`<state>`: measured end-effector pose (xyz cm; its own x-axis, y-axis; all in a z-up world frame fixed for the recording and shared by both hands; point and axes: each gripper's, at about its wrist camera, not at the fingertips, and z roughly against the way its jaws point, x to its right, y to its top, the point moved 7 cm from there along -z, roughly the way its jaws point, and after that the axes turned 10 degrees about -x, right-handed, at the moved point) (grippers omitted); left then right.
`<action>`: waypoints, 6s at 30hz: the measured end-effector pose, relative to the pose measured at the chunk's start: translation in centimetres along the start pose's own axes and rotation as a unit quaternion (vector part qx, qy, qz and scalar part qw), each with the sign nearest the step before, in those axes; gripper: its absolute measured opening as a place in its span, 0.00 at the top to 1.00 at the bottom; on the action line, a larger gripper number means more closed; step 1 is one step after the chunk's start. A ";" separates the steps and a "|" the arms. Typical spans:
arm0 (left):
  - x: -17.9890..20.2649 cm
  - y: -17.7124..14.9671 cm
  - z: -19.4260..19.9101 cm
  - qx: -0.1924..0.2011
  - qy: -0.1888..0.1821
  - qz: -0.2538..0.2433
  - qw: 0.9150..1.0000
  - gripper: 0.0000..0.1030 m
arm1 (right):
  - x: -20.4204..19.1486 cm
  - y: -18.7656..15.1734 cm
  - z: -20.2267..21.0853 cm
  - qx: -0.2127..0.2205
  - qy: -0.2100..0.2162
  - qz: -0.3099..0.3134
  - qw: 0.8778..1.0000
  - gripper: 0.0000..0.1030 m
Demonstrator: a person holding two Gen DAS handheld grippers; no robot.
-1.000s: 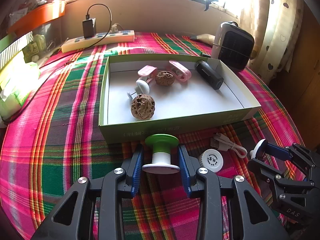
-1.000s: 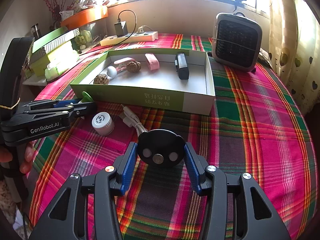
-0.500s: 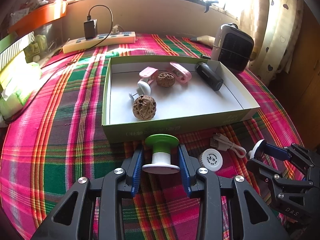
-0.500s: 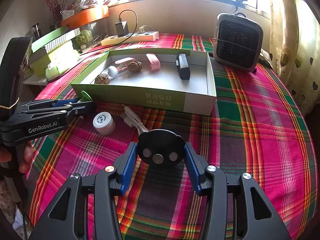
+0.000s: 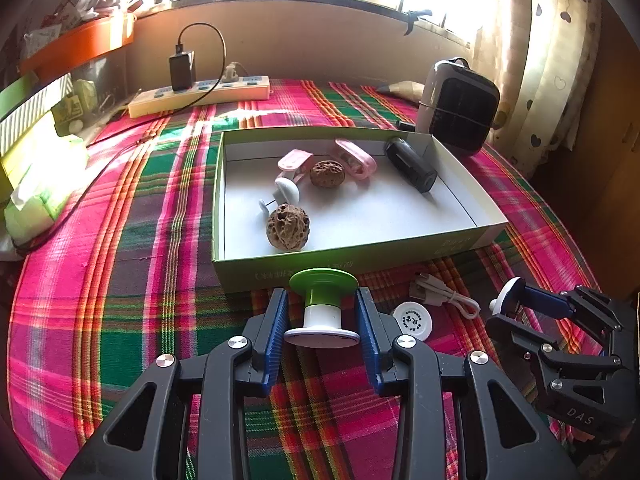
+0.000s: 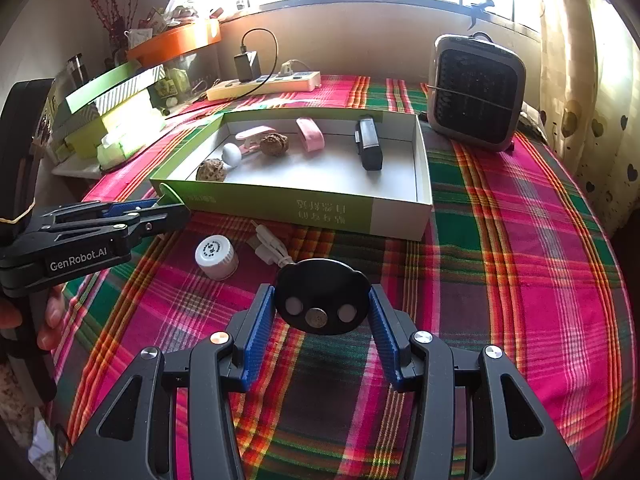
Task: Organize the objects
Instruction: 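Carry the black disc over the white box while the left tool carries the spool there, then lower the black disc into the box while the left tool lowers the green spool, then open the right tool to release the disc while the left tool releases the spool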
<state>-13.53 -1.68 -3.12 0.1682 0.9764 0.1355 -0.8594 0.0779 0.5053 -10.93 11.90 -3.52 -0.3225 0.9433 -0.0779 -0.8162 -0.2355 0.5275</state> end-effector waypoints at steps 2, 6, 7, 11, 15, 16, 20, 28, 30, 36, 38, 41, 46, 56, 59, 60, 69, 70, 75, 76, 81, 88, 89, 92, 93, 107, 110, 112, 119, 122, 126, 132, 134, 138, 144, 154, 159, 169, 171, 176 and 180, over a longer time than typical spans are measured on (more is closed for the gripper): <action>0.1 0.1 0.2 0.002 0.000 -0.002 1.000 0.69 | 0.1 0.1 0.1 0.002 0.001 -0.001 1.000 0.53; 0.2 0.3 0.5 0.006 -0.001 -0.003 1.000 0.69 | 0.1 0.3 0.2 0.004 0.002 -0.002 1.000 0.53; 0.3 0.4 0.7 0.007 -0.002 -0.004 1.000 0.69 | 0.2 0.4 0.2 0.004 0.002 -0.002 1.000 0.53; 0.5 0.9 1.2 0.015 -0.002 -0.006 1.000 0.69 | 0.3 1.0 0.5 0.011 0.004 -0.002 1.000 0.53; 0.7 1.5 1.7 0.022 -0.003 -0.009 1.000 0.69 | 0.6 1.7 1.0 0.019 0.005 -0.004 1.000 0.53; 0.8 1.6 1.7 0.023 -0.004 -0.010 1.000 0.69 | 0.6 1.9 1.1 0.020 0.005 -0.004 1.000 0.53; 0.9 2.1 1.7 0.023 -0.007 -0.012 1.000 0.69 | 0.8 2.5 1.3 0.026 0.005 -0.003 1.000 0.53; 1.0 3.1 1.1 0.022 -0.010 -0.016 1.000 0.69 | 1.4 4.1 1.2 0.032 0.001 -0.003 0.999 0.53; 1.0 3.5 0.9 0.022 -0.012 -0.015 1.000 0.69 | 1.5 4.7 1.1 0.035 0.003 -0.005 0.999 0.53; 1.0 4.5 0.0 0.018 -0.012 -0.020 1.000 0.69 | 1.7 6.4 0.2 0.034 -0.001 0.002 0.999 0.53; 1.0 4.8 -0.4 0.016 -0.013 -0.021 1.000 0.69 | 1.8 6.9 -0.2 0.033 0.001 0.004 0.999 0.53; 0.9 5.2 -0.8 0.014 -0.012 -0.021 1.000 0.69 | 1.9 7.6 -0.9 0.030 0.001 0.008 1.000 0.53; 0.7 5.8 -1.5 0.011 -0.011 -0.018 1.000 0.69 | 2.0 8.7 -2.1 0.019 0.009 0.014 1.000 0.53; 0.2 6.5 -2.8 0.003 -0.008 -0.015 1.000 0.69 | 1.9 10.7 -4.9 0.003 0.019 0.040 0.999 0.53; 0.1 6.7 -3.2 0.002 -0.007 -0.015 1.000 0.69 | 1.5 11.2 -5.3 0.002 0.024 0.048 0.999 0.53; 0.0 6.7 -3.2 0.001 -0.008 -0.014 1.000 0.69 | 1.4 11.3 -5.4 0.003 0.025 0.052 0.998 0.53; 0.0 7.1 -4.0 -0.005 -0.005 -0.020 1.000 0.69 | 0.2 12.3 -6.2 -0.003 0.040 0.074 0.996 0.53; -0.1 7.1 -4.1 -0.006 -0.004 -0.020 1.000 0.69 | 0.2 12.3 -6.4 -0.005 0.037 0.075 0.996 0.53; -0.1 7.3 -4.5 -0.009 -0.003 -0.023 1.000 0.69 | 0.1 12.5 -7.3 -0.017 0.029 0.085 0.996 0.53; -0.2 7.3 -4.6 -0.010 0.000 -0.023 1.000 0.69 | 0.1 12.6 -7.4 -0.020 0.026 0.086 0.996 0.53; -0.4 7.5 -5.0 -0.011 0.005 -0.023 1.000 0.69 | 0.4 12.6 -8.1 -0.025 0.012 0.095 0.995 0.53; -0.5 7.7 -5.3 -0.013 0.009 -0.024 1.000 0.69 | 0.6 12.9 -8.5 -0.025 -0.004 0.104 0.994 0.53; -0.6 7.7 -5.3 -0.013 0.010 -0.024 1.000 0.69 | 0.6 12.9 -8.6 -0.025 -0.009 0.107 0.994 0.53; -0.6 7.7 -5.5 -0.014 0.012 -0.024 1.000 0.69 | 0.5 13.1 -8.8 -0.023 -0.016 0.111 0.993 0.53; -0.6 7.7 -5.5 -0.014 0.012 -0.024 1.000 0.69 | 0.5 13.1 -8.9 -0.023 -0.019 0.113 0.993 0.53; -0.2 7.7 -6.3 -0.022 0.017 -0.033 0.999 0.69 | 0.4 13.3 -9.1 -0.016 -0.041 0.127 0.991 0.53; -0.2 7.7 -6.4 -0.022 0.016 -0.033 0.999 0.69 | 0.4 13.3 -9.1 -0.016 -0.042 0.128 0.991 0.53; -0.2 7.7 -6.4 -0.022 0.016 -0.033 0.999 0.69 | 0.4 13.3 -9.1 -0.015 -0.045 0.128 0.991 0.53; -0.2 7.7 -6.4 -0.022 0.017 -0.033 0.999 0.69 | 0.4 13.3 -9.1 -0.015 -0.047 0.126 0.991 0.53; -0.2 7.7 -6.4 -0.022 0.017 -0.033 0.999 0.68 | 0.4 13.3 -9.1 -0.015 -0.049 0.126 0.991 0.53; -0.2 7.7 -6.5 -0.023 0.022 -0.035 0.999 0.68 | 0.4 13.2 -9.1 -0.016 -0.049 0.124 0.991 0.53; -0.1 7.7 -6.5 -0.023 0.022 -0.035 0.999 0.68 | 0.5 13.2 -9.2 -0.017 -0.045 0.122 0.991 0.53; -0.1 7.7 -6.5 -0.023 0.022 -0.035 0.999 0.68 | 0.4 13.2 -9.2 -0.017 -0.044 0.122 0.991 0.53; -0.1 7.7 -6.5 -0.023 0.022 -0.035 0.999 0.68 | 0.4 13.2 -9.3 -0.018 -0.040 0.123 0.991 0.53; -0.1 7.7 -6.5 -0.023 0.022 -0.035 0.999 0.68 | 0.3 13.2 -9.2 -0.017 -0.035 0.121 0.992 0.50; 0.0 7.7 -6.4 -0.024 0.022 -0.035 0.999 0.68 | 0.3 13.2 -8.9 -0.014 -0.032 0.114 0.993 0.48; 0.0 7.7 -6.4 -0.024 0.022 -0.034 0.999 0.68 | 0.3 13.2 -8.8 -0.012 -0.030 0.110 0.993 0.47; -0.4 7.6 -5.8 -0.018 0.025 -0.027 0.999 0.66 | 0.4 13.2 -8.4 -0.007 -0.031 0.103 0.994 0.42; -0.6 7.6 -5.6 -0.017 0.026 -0.025 0.999 0.64 | 0.3 13.2 -8.3 -0.006 -0.031 0.102 0.994 0.40; -0.6 7.4 -5.0 -0.014 0.027 -0.023 0.999 0.64 | 0.1 13.1 -7.9 0.000 -0.031 0.102 0.994 0.38; -0.5 7.4 -4.5 -0.012 0.028 -0.023 0.999 0.64 | 0.0 13.0 -7.5 0.004 -0.033 0.102 0.994 0.38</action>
<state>-22.14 -0.72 -3.32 0.1803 0.9815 0.0646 -0.8626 0.1262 0.4899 -25.16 7.05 -2.99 -0.4491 0.8893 0.0866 -0.7326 -0.4220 0.5340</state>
